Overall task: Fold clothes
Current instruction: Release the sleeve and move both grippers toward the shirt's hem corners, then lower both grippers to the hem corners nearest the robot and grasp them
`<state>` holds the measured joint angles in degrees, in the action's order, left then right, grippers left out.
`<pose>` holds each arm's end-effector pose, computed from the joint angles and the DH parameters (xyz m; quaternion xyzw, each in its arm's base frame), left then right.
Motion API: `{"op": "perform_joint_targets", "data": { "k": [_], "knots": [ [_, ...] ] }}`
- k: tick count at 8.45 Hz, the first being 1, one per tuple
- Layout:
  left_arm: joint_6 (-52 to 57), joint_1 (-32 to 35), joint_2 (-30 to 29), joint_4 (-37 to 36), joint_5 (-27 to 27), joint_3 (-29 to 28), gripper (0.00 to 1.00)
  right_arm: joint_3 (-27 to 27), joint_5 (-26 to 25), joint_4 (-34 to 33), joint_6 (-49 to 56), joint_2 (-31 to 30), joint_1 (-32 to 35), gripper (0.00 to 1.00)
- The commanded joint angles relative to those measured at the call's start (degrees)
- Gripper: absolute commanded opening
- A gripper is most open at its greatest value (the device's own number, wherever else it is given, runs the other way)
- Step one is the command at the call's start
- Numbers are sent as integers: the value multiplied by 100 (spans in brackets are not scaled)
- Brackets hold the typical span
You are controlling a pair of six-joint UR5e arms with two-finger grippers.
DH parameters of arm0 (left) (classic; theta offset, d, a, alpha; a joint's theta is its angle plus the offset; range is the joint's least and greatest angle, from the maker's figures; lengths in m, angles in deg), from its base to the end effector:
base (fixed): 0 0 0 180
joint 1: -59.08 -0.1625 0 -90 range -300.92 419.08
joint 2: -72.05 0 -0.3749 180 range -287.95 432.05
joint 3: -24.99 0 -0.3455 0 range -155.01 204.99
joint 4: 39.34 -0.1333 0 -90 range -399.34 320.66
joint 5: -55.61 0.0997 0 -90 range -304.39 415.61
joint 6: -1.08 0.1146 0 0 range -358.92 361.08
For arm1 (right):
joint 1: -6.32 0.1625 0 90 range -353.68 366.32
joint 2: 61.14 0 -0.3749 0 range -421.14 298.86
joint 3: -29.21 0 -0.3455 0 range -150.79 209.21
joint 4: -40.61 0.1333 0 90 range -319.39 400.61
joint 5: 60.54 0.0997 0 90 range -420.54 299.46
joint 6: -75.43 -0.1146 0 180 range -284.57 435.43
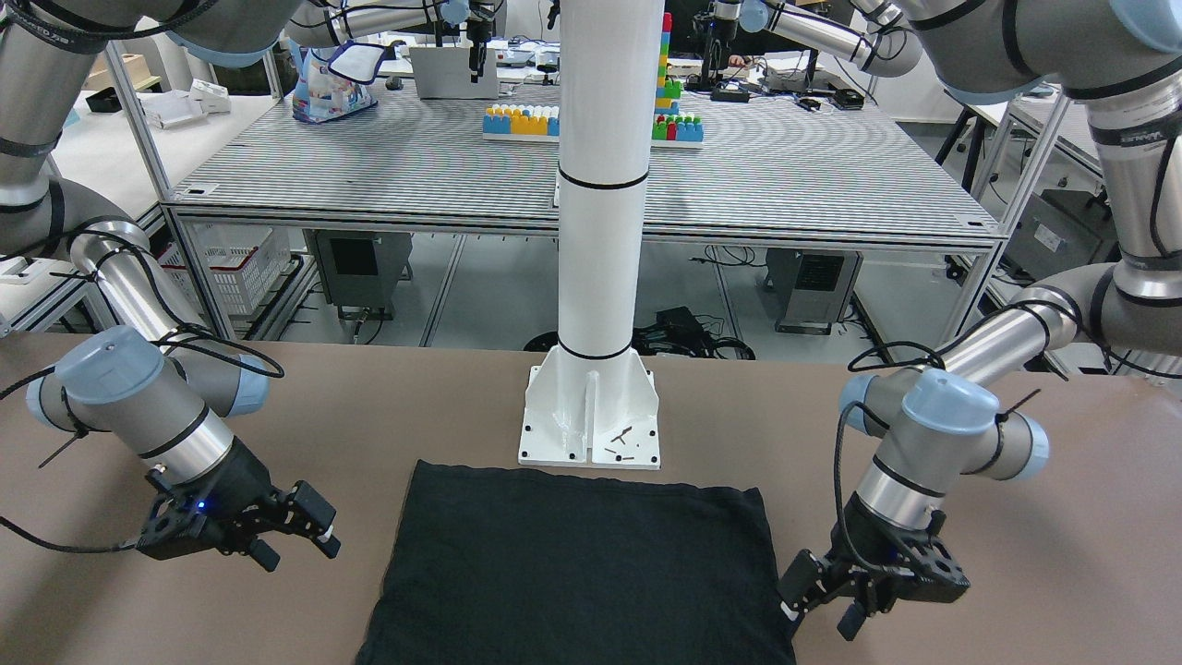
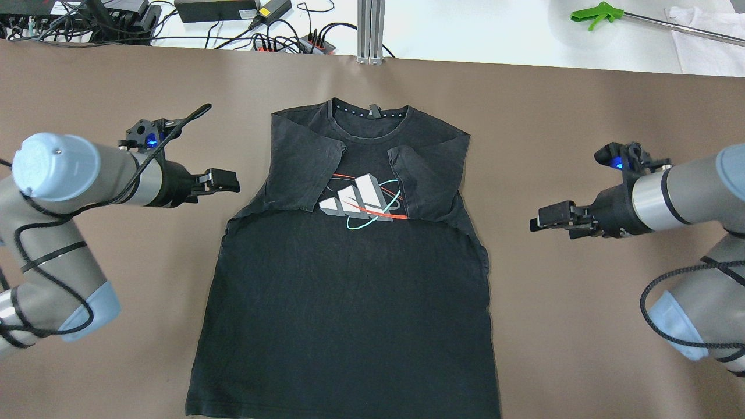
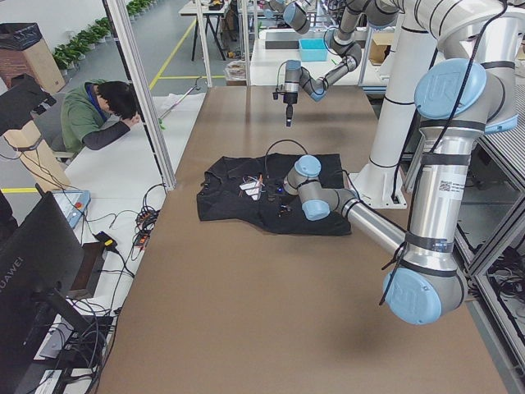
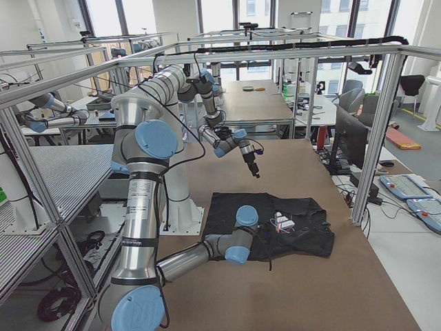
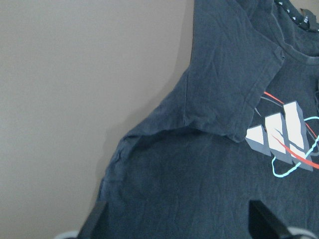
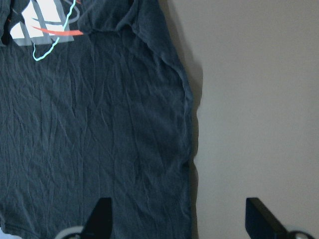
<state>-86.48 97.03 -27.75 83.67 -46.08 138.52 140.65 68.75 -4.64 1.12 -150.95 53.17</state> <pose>0.3229 -0.3914 0.2958 0.1079 0.5402 -0.2009 0.8100 -0.2591 -0.3652 0.3542 0.0271 -0.5867 0.0344 0.8086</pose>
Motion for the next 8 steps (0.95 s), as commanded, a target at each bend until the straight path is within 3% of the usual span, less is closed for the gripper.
{"op": "perform_joint_targets", "data": {
  "k": [1, 2, 3, 4, 8],
  "knots": [
    [-323, -507, 206, -23, 518, 292, 100, 27, -26, 806, -470, -414, -806, 94],
    [-323, -517, 233, -23, 536, 292, 100, 36, -262, 807, -592, -188, -1322, 94],
    [-323, -517, 242, -23, 537, 292, 100, 45, -864, 807, -724, -177, -1885, 94],
    [-314, -517, 242, -23, 537, 292, 100, 36, -1053, 807, -734, -177, -2186, 94],
    [-306, -517, 268, -23, 537, 301, 100, 10, -976, 798, -821, -247, -2671, 94]
  ]
}}
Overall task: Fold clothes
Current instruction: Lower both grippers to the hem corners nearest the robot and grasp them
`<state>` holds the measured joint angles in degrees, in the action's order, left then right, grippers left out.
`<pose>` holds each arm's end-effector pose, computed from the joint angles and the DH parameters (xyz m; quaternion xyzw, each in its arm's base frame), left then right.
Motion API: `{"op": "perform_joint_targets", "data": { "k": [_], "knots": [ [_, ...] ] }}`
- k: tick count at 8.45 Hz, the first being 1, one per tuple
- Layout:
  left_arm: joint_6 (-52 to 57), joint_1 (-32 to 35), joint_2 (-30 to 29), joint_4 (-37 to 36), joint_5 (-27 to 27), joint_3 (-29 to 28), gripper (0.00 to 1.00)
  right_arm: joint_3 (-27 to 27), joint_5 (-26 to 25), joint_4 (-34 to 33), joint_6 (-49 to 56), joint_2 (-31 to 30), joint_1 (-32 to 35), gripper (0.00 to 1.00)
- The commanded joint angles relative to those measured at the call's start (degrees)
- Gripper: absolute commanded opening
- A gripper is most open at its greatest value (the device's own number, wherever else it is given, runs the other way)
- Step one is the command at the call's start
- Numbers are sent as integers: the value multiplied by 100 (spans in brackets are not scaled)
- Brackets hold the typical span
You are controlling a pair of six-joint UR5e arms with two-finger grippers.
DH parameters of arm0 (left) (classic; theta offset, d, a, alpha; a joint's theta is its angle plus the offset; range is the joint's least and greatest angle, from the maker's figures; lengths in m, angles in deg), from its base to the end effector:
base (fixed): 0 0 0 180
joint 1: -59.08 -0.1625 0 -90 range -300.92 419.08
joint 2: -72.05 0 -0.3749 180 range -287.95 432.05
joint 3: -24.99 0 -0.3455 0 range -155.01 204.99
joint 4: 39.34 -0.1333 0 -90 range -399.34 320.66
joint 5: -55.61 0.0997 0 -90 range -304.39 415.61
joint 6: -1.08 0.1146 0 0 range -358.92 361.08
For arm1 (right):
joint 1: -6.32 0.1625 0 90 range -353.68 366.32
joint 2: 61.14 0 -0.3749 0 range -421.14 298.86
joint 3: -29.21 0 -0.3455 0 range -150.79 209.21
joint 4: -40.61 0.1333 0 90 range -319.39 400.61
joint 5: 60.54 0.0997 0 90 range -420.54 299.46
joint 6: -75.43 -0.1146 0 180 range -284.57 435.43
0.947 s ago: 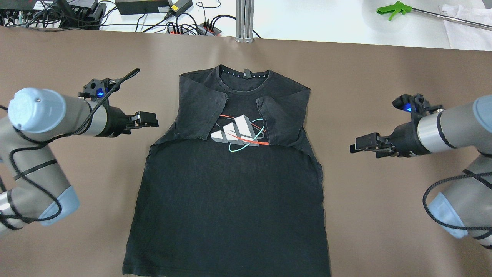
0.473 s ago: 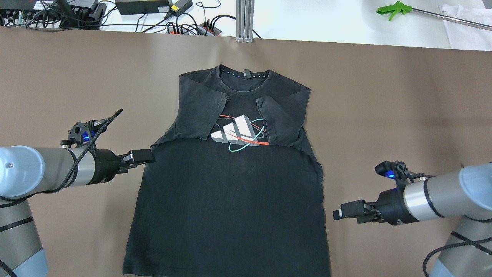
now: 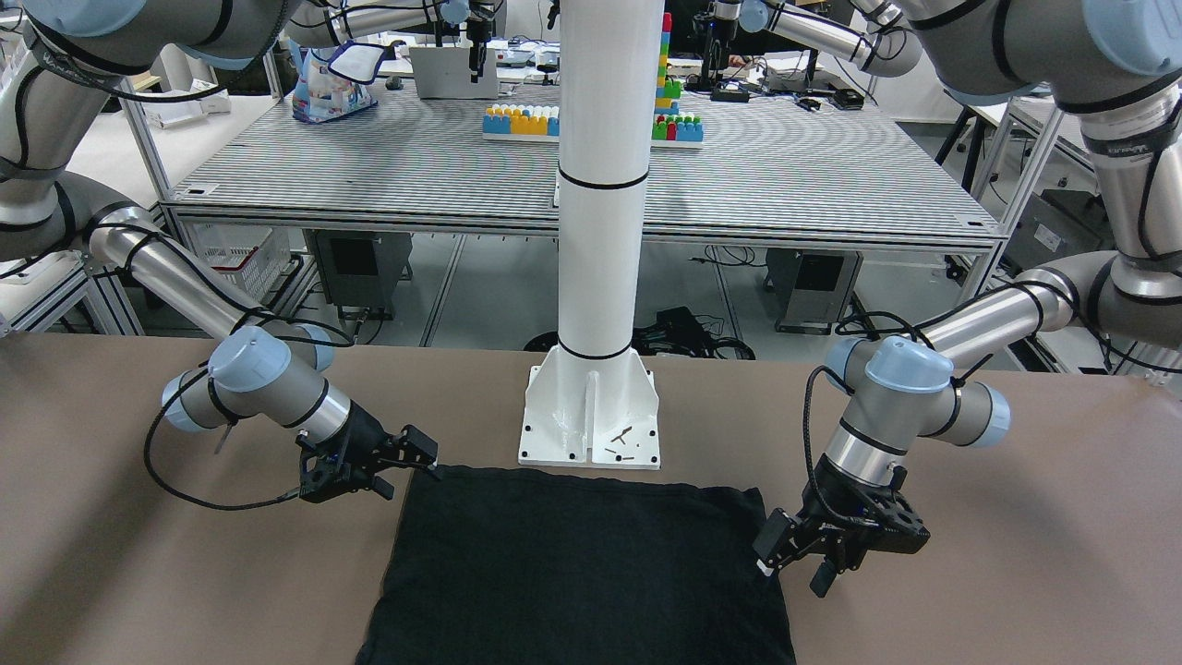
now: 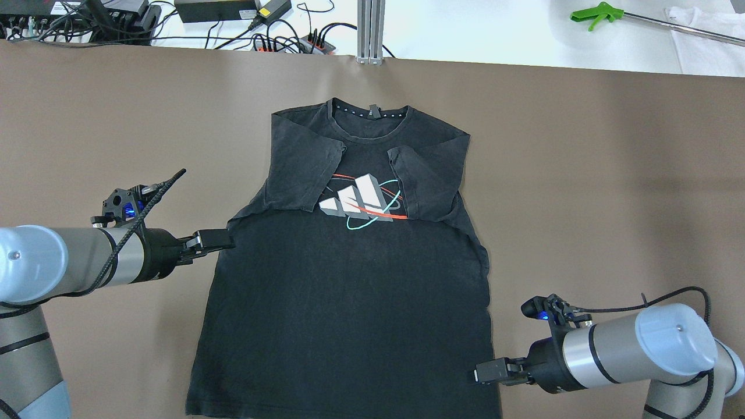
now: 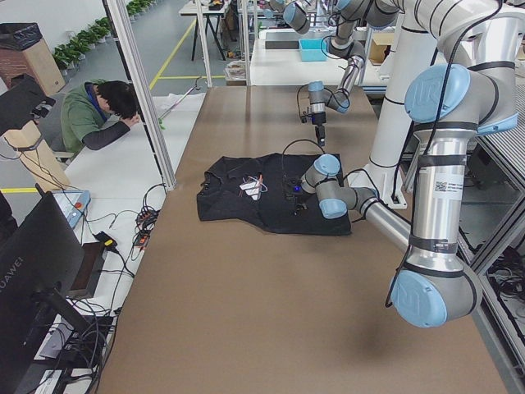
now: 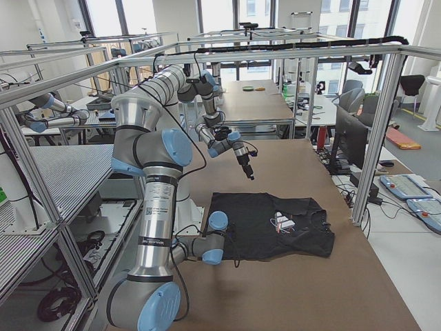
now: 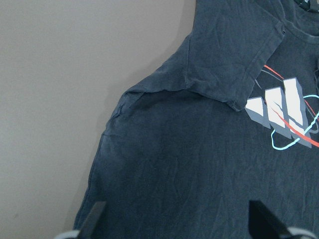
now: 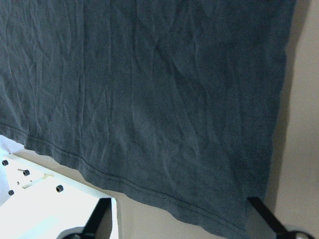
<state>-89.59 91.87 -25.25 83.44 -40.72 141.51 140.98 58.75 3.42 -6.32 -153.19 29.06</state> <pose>0.3372 -0.3607 0.2958 0.1073 0.5396 -0.2112 0.8079 -0.3733 -0.2402 0.3555 -0.0436 -0.6060 -0.0500 0.7927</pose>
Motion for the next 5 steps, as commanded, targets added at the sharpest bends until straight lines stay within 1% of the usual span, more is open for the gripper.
{"op": "perform_joint_targets", "data": {
  "k": [1, 5],
  "knots": [
    [14, -1, 18, 0, 1, 2, 100, -50, 25, -8, -129, -32, -262, 94],
    [14, -45, 18, 0, 1, -7, 100, -313, 25, -17, -130, -23, -332, 94]
  ]
}}
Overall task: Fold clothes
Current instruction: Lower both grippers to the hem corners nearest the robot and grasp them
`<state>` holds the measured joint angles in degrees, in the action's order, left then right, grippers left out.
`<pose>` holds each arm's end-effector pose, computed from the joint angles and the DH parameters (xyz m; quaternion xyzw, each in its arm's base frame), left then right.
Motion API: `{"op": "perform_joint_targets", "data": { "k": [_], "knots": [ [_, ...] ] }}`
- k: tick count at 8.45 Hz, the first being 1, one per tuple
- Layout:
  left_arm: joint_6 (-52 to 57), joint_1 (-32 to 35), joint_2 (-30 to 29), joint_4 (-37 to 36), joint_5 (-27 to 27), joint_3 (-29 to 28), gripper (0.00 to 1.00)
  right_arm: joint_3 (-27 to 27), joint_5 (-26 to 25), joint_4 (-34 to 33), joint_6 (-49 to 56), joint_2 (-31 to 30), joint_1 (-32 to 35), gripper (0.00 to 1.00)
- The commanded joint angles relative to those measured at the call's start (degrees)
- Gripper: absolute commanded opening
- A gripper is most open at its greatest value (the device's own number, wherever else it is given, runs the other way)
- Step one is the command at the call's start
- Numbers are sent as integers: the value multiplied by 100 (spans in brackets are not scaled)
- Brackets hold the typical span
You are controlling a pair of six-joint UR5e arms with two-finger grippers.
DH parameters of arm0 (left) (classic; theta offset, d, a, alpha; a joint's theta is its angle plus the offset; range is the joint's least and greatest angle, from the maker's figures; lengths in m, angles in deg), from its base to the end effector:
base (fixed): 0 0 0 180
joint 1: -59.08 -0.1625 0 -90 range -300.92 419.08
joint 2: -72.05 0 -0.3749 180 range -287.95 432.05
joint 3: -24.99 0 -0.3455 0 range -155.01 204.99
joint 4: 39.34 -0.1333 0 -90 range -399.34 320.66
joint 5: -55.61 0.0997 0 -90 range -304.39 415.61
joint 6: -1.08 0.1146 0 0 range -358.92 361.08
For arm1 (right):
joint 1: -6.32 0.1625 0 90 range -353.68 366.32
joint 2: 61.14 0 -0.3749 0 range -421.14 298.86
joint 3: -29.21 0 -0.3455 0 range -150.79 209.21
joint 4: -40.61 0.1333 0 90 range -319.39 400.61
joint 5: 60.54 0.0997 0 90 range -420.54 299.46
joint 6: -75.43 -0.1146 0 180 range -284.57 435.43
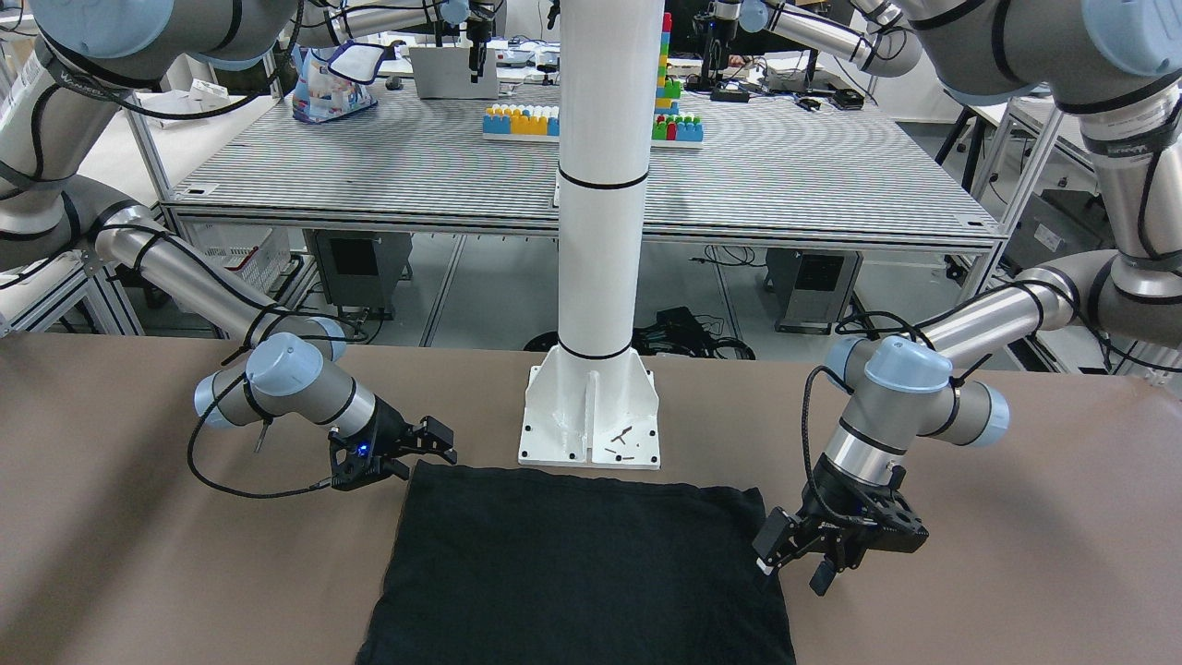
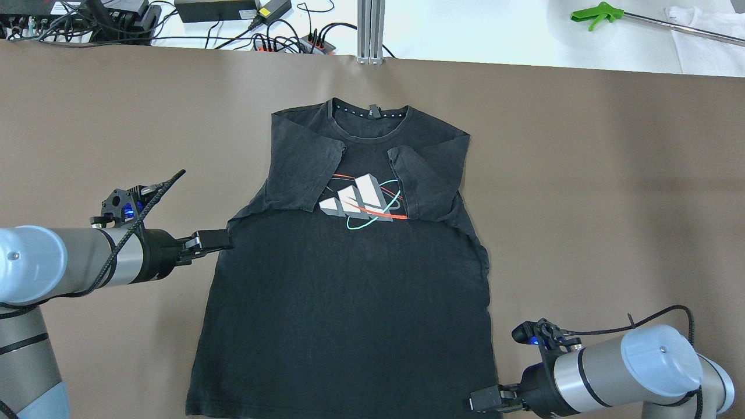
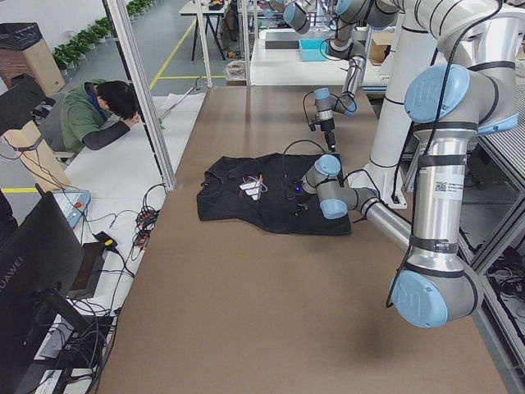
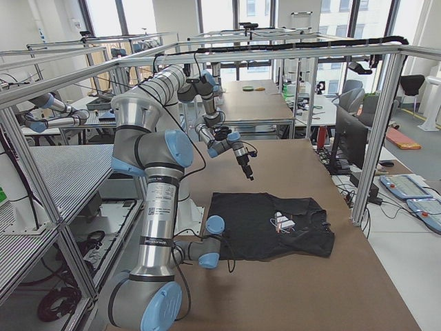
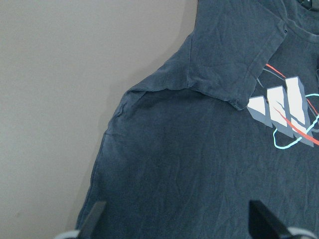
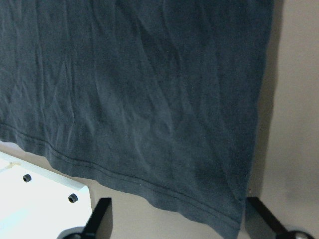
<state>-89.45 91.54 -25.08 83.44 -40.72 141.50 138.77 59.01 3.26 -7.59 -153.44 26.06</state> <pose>0.3389 -0.3586 0.2973 0.1060 0.5385 -0.2082 0.8096 -0.3908 -0.2218 0.3752 -0.0754 -0.5873 -0.0571 0.8038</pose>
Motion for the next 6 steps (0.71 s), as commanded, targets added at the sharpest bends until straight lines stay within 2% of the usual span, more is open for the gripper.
{"op": "perform_joint_targets", "data": {
  "k": [1, 6],
  "knots": [
    [1, -12, 0, 0, 0, -6, 100, -110, -1, -19, -3, -6, -40, 94],
    [27, -3, 0, 0, 0, -6, 100, -347, -80, -45, -3, 37, -313, 94]
  ]
}}
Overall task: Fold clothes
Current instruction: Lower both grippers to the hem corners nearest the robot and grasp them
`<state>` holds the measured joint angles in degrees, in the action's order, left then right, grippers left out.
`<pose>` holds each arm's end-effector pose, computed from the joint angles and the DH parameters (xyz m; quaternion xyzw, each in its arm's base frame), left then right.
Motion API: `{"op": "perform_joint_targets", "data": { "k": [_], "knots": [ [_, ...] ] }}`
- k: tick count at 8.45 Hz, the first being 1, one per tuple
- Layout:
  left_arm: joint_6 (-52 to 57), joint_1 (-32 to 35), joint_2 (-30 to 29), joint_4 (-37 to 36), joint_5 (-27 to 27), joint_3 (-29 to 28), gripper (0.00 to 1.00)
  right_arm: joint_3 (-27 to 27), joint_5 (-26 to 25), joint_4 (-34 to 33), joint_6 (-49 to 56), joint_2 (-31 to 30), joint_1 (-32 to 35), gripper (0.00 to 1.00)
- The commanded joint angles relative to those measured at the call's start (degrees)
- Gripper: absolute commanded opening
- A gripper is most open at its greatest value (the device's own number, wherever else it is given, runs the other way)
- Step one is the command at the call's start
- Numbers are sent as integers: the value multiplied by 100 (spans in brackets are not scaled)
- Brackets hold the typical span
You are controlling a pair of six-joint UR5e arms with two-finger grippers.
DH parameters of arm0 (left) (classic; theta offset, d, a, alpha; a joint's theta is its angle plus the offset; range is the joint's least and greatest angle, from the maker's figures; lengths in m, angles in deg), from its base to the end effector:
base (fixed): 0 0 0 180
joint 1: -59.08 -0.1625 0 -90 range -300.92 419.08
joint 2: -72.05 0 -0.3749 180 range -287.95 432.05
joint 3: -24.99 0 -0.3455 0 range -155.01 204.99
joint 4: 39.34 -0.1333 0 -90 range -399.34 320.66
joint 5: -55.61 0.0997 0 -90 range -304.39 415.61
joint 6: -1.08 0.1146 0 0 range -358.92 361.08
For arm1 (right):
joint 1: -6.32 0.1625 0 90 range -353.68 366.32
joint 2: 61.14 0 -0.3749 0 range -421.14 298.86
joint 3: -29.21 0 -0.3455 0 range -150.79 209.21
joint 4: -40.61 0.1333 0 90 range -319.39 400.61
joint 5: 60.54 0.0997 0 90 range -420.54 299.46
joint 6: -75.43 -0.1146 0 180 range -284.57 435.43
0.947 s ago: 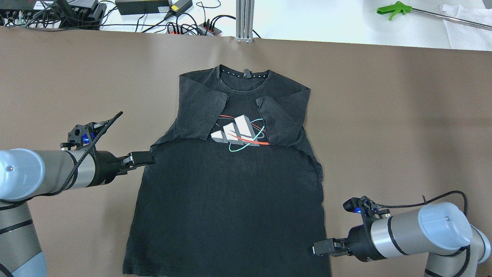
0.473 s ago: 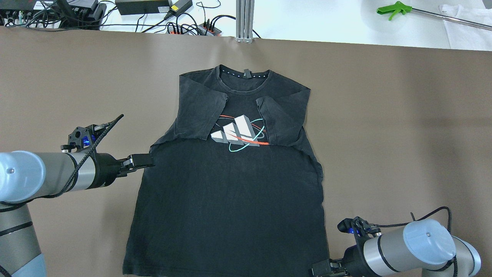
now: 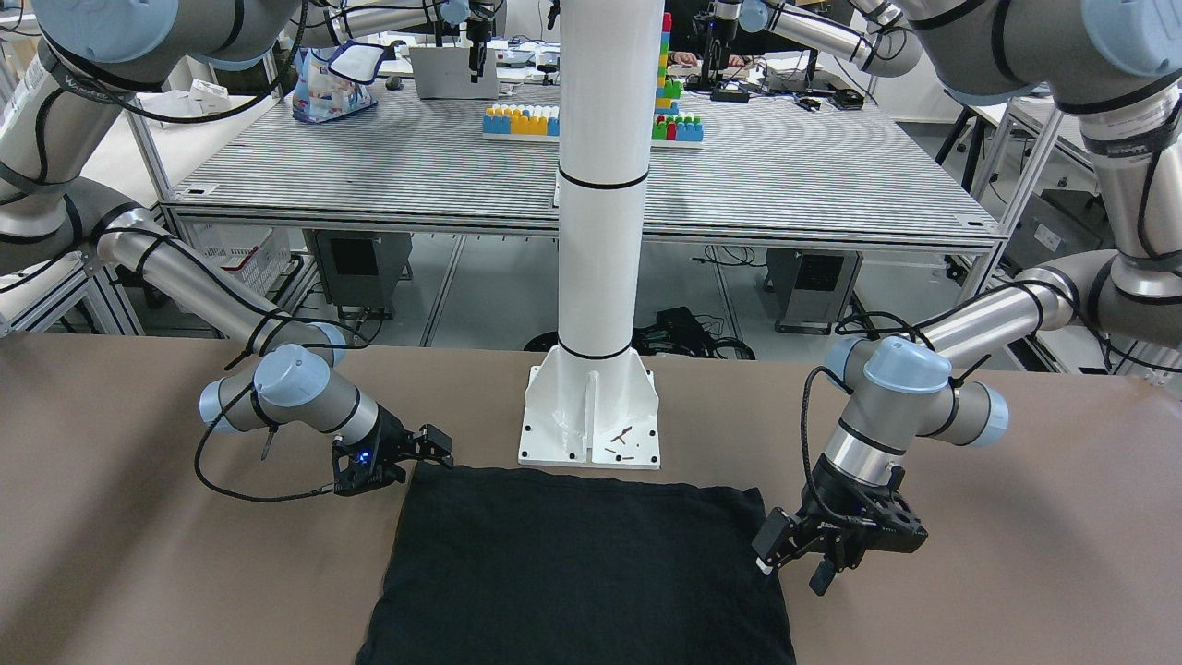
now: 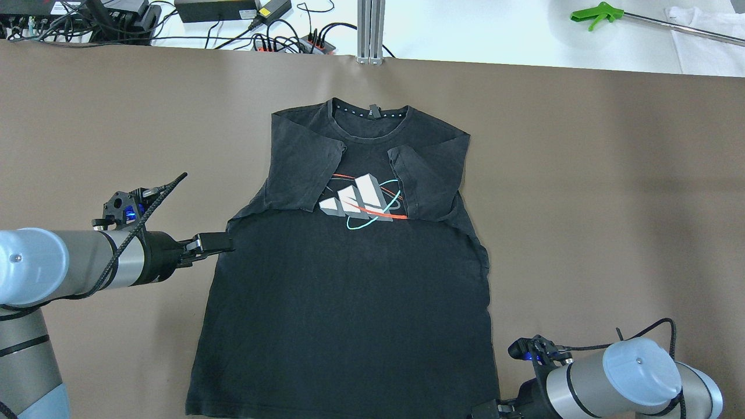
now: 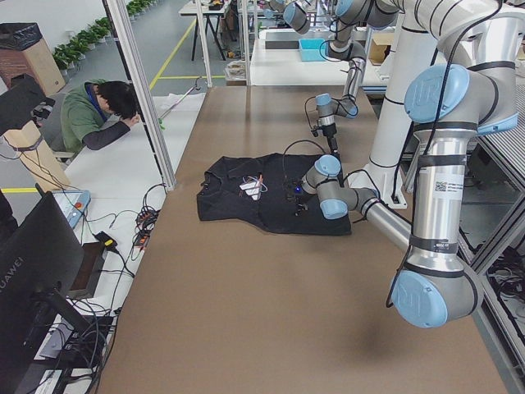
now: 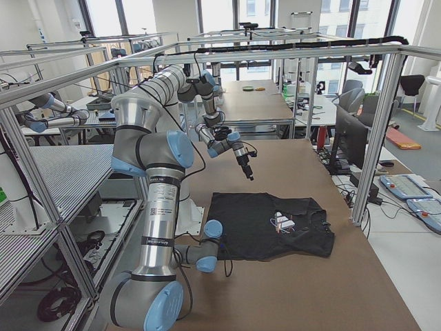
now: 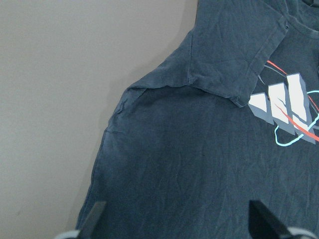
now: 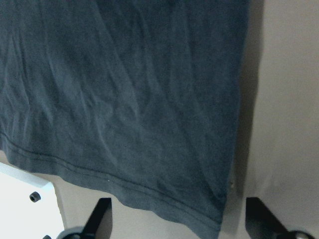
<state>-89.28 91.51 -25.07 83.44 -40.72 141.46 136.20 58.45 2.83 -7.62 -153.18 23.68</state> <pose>0.3392 -0.3585 0.2977 0.1066 0.5380 -0.2069 0.8102 -0.4078 -0.2089 0.3950 -0.0911 -0.5675 -0.0647 0.8158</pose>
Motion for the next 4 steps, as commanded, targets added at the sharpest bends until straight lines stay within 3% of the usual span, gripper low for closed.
{"op": "perform_joint_targets", "data": {
  "k": [1, 2, 3, 4],
  "knots": [
    [9, 1, 0, 0, 0, -2, 100, -99, -51, -2, -9, 12, -75, 79],
    [9, 1, 9, 0, 0, -2, 100, -99, -112, -2, -9, 12, -83, 33],
    [9, 1, 9, 0, 0, -10, 100, -90, -113, -2, 0, 20, -75, 9],
    [9, 1, 9, 0, 9, -19, 100, -38, -113, 7, 0, 20, -66, 0]
  ]
}}
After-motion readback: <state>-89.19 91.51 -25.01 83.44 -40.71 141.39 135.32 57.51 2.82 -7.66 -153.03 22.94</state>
